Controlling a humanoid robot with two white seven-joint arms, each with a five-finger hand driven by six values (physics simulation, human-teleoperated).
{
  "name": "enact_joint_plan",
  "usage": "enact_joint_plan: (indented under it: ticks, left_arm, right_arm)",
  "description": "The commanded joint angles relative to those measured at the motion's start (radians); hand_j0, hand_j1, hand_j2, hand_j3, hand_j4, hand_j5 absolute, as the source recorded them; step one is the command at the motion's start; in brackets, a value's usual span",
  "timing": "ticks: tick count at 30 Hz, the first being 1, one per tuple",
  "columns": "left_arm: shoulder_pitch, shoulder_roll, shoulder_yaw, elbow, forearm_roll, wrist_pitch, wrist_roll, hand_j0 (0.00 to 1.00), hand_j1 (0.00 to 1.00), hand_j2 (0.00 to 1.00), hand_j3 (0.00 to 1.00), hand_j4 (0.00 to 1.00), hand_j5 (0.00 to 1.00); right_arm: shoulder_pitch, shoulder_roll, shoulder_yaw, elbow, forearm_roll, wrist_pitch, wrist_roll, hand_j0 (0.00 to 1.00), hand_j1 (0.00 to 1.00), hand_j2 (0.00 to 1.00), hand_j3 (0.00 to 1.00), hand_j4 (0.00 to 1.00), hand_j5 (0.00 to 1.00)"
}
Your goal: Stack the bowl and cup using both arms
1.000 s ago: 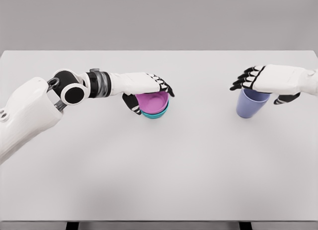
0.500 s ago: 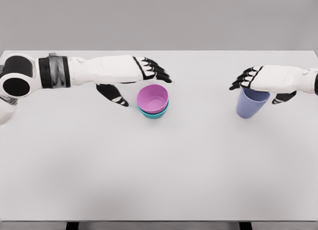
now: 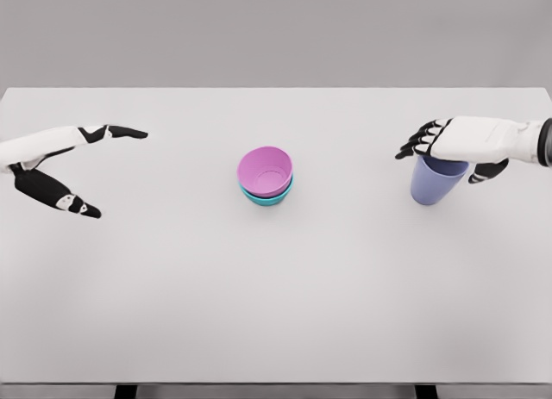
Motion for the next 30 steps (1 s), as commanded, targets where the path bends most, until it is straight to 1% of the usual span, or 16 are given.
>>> enact_joint_plan:
  ticks: [1,4,7,8,10,11,13,15,21,25,26,30]
  left_arm:
    - [0.001,0.008,0.005,0.028,0.027,0.002,0.0,1.0,1.0,1.0,1.0,1.0,1.0]
    - [0.002,0.008,0.011,0.033,0.025,0.002,0.0,1.0,1.0,1.0,1.0,1.0,1.0]
    - [0.006,0.008,0.011,0.034,0.019,0.002,0.0,1.0,1.0,1.0,1.0,1.0,1.0]
    - [0.006,0.008,0.011,0.034,0.017,0.002,0.0,1.0,1.0,1.0,1.0,1.0,1.0]
    - [0.006,0.007,0.011,0.042,0.016,0.002,0.0,1.0,1.0,1.0,1.0,1.0,1.0]
    - [0.006,0.007,0.011,0.042,0.016,0.002,0.0,1.0,1.0,1.0,1.0,1.0,1.0]
    - [0.006,0.007,0.011,0.042,0.016,0.002,0.0,1.0,1.0,1.0,1.0,1.0,1.0]
    - [0.006,0.007,0.011,0.042,0.014,0.002,0.0,1.0,1.0,1.0,1.0,1.0,1.0]
    - [0.006,0.005,0.011,0.046,0.013,0.002,0.0,1.0,1.0,1.0,1.0,1.0,1.0]
    - [0.006,0.004,0.011,0.048,0.013,0.002,0.0,1.0,1.0,1.0,1.0,1.0,1.0]
    - [0.006,0.004,0.011,0.048,0.013,0.002,0.0,1.0,1.0,1.0,1.0,1.0,1.0]
    - [0.006,0.004,0.011,0.051,0.013,0.002,0.0,1.0,1.0,1.0,1.0,1.0,1.0]
  right_arm:
    - [-0.002,0.007,0.009,0.011,-0.003,0.002,0.0,1.0,1.0,1.0,1.0,1.0,1.0]
    - [-0.011,0.028,0.026,0.028,0.013,0.002,0.0,1.0,1.0,1.0,1.0,1.0,1.0]
    - [-0.012,0.028,0.026,0.028,0.016,0.002,0.0,1.0,1.0,1.0,1.0,1.0,1.0]
    - [-0.012,0.028,0.026,0.028,0.016,0.002,0.0,0.98,0.98,0.98,0.98,0.98,0.98]
    - [-0.012,0.028,0.026,0.028,0.016,0.002,0.0,0.81,0.81,0.81,0.81,0.81,0.81]
    - [-0.017,0.028,0.026,0.034,0.016,0.002,0.0,0.75,0.75,0.75,0.75,0.75,0.75]
    - [-0.018,0.028,0.026,0.041,0.016,0.002,0.0,0.73,0.73,0.73,0.73,0.73,0.73]
    - [-0.018,0.028,0.025,0.041,0.016,0.002,0.0,0.67,0.67,0.67,0.67,0.67,0.67]
    - [-0.028,0.036,0.009,0.042,0.016,0.002,0.0,0.67,0.67,0.67,0.67,0.67,0.67]
    - [-0.049,0.053,0.006,0.041,0.015,0.002,0.0,0.64,0.64,0.64,0.64,0.64,0.64]
    - [-0.055,0.056,0.003,0.039,0.015,0.002,0.0,0.61,0.61,0.61,0.61,0.61,0.61]
    - [-0.066,0.074,-0.017,0.033,0.013,0.002,0.0,0.6,0.6,0.6,0.6,0.6,0.6]
